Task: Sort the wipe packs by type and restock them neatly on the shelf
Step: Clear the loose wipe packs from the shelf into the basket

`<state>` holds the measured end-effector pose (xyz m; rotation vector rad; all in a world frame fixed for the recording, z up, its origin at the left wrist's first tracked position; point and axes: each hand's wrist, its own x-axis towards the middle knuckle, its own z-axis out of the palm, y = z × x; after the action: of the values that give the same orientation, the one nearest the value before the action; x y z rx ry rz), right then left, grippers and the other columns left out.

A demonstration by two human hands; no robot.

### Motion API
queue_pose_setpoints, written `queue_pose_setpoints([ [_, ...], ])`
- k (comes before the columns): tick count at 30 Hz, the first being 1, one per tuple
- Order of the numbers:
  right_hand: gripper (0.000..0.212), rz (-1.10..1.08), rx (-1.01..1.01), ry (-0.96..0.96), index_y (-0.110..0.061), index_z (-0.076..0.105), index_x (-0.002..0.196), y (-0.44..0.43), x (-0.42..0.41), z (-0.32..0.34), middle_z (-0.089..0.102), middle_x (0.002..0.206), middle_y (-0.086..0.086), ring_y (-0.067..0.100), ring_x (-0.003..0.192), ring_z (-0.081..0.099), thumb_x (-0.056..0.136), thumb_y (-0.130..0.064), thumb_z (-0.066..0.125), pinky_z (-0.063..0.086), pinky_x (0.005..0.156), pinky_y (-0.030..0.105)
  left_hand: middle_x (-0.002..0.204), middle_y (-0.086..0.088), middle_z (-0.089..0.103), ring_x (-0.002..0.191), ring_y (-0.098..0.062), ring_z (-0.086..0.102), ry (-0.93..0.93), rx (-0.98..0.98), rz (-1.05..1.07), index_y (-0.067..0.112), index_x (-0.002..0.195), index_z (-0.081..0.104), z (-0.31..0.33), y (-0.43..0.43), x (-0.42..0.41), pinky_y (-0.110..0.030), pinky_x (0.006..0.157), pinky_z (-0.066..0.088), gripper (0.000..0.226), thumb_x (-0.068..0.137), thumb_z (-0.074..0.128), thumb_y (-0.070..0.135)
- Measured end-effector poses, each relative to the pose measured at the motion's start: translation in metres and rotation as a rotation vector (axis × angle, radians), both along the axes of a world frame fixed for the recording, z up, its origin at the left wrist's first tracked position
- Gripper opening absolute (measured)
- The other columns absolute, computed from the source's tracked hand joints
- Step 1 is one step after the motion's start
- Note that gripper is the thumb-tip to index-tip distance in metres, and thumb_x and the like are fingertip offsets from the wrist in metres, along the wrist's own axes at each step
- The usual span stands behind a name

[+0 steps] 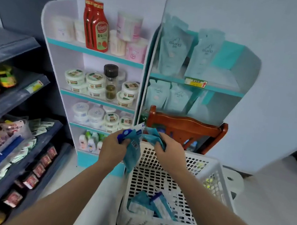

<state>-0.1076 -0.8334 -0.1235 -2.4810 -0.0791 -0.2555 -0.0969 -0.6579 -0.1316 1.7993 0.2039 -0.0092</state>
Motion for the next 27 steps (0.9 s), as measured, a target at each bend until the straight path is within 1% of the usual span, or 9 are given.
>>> queue_pose_setpoints([
  [3, 0.029, -0.049, -0.042, 0.08, -0.022, 0.06, 0.12, -0.029, 0.001, -0.023, 0.068, 0.09, -0.002, 0.014, 0.072, 0.059, 0.093, -0.023, 0.051, 0.042, 0.059, 0.027, 0.094, -0.001, 0.061, 0.086, -0.018, 0.056, 0.038, 0.132, -0.103, 0.017, 0.118, 0.061, -0.023, -0.029, 0.007, -0.026, 0.071, 0.04, 0.027, 0.094, 0.054, 0.007],
  [7, 0.028, -0.081, -0.12, 0.21, -0.024, 0.06, 0.12, -0.053, 0.003, -0.058, 0.066, 0.088, -0.004, 0.012, 0.068, 0.054, 0.095, -0.025, 0.048, 0.037, 0.051, 0.021, 0.087, 0.0, 0.059, 0.071, -0.01, 0.052, 0.063, 0.281, -0.255, 0.019, 0.12, 0.062, -0.06, -0.058, 0.02, -0.019, 0.056, 0.037, 0.03, 0.094, 0.052, 0.008],
  [12, 0.022, -0.126, -0.133, 0.405, -0.022, 0.061, 0.11, -0.077, 0.011, -0.111, 0.063, 0.078, -0.003, 0.014, 0.063, 0.055, 0.094, -0.026, 0.047, 0.042, 0.051, 0.027, 0.09, -0.001, 0.062, 0.081, -0.021, 0.059, 0.169, 0.398, -0.355, 0.017, 0.114, 0.062, -0.113, -0.087, 0.04, -0.031, 0.071, 0.047, 0.025, 0.094, 0.049, 0.01],
  [16, 0.021, -0.129, -0.121, 0.55, -0.019, 0.061, 0.108, -0.092, 0.012, -0.161, 0.065, 0.081, 0.002, 0.019, 0.066, 0.058, 0.094, -0.024, 0.046, 0.044, 0.052, 0.028, 0.088, -0.005, 0.063, 0.08, -0.025, 0.06, 0.24, 0.523, -0.478, 0.015, 0.107, 0.062, -0.162, -0.1, 0.047, -0.027, 0.066, 0.04, 0.02, 0.095, 0.047, 0.011],
  [18, 0.021, -0.115, -0.119, 0.624, -0.022, 0.061, 0.11, -0.098, 0.013, -0.188, 0.066, 0.085, 0.001, 0.019, 0.069, 0.059, 0.095, -0.025, 0.046, 0.044, 0.054, 0.027, 0.093, -0.006, 0.066, 0.077, -0.02, 0.057, 0.289, 0.578, -0.523, 0.016, 0.112, 0.063, -0.189, -0.105, 0.049, -0.028, 0.066, 0.041, 0.023, 0.095, 0.047, 0.013],
  [22, 0.022, -0.102, -0.104, 0.71, -0.028, 0.06, 0.11, -0.11, 0.022, -0.246, 0.065, 0.085, -0.002, 0.017, 0.07, 0.06, 0.093, -0.027, 0.046, 0.046, 0.054, 0.028, 0.104, -0.004, 0.069, 0.088, -0.022, 0.064, 0.337, 0.688, -0.545, 0.025, 0.126, 0.06, -0.243, -0.117, 0.058, -0.031, 0.074, 0.051, 0.034, 0.097, 0.044, 0.017],
  [25, 0.024, -0.088, -0.104, 0.703, -0.029, 0.059, 0.114, -0.118, 0.036, -0.288, 0.064, 0.086, -0.002, 0.019, 0.071, 0.06, 0.093, -0.026, 0.048, 0.044, 0.054, 0.028, 0.114, -0.004, 0.067, 0.091, -0.023, 0.064, 0.28, 0.767, -0.529, 0.029, 0.135, 0.051, -0.282, -0.126, 0.073, -0.032, 0.072, 0.053, 0.041, 0.098, 0.042, 0.015],
  [26, 0.027, -0.086, -0.102, 0.671, -0.027, 0.059, 0.118, -0.12, 0.041, -0.301, 0.066, 0.094, 0.0, 0.022, 0.08, 0.062, 0.094, -0.025, 0.049, 0.049, 0.06, 0.031, 0.123, -0.004, 0.062, 0.099, -0.024, 0.062, 0.258, 0.779, -0.544, 0.029, 0.139, 0.046, -0.298, -0.129, 0.078, -0.034, 0.077, 0.053, 0.046, 0.097, 0.044, 0.012],
  [27, 0.032, -0.079, -0.107, 0.628, -0.024, 0.057, 0.125, -0.121, 0.046, -0.316, 0.066, 0.107, 0.003, 0.024, 0.095, 0.062, 0.094, -0.024, 0.05, 0.052, 0.073, 0.035, 0.136, -0.005, 0.053, 0.113, -0.026, 0.057, 0.242, 0.818, -0.588, 0.027, 0.144, 0.038, -0.315, -0.131, 0.081, -0.037, 0.087, 0.051, 0.052, 0.096, 0.047, 0.011],
])
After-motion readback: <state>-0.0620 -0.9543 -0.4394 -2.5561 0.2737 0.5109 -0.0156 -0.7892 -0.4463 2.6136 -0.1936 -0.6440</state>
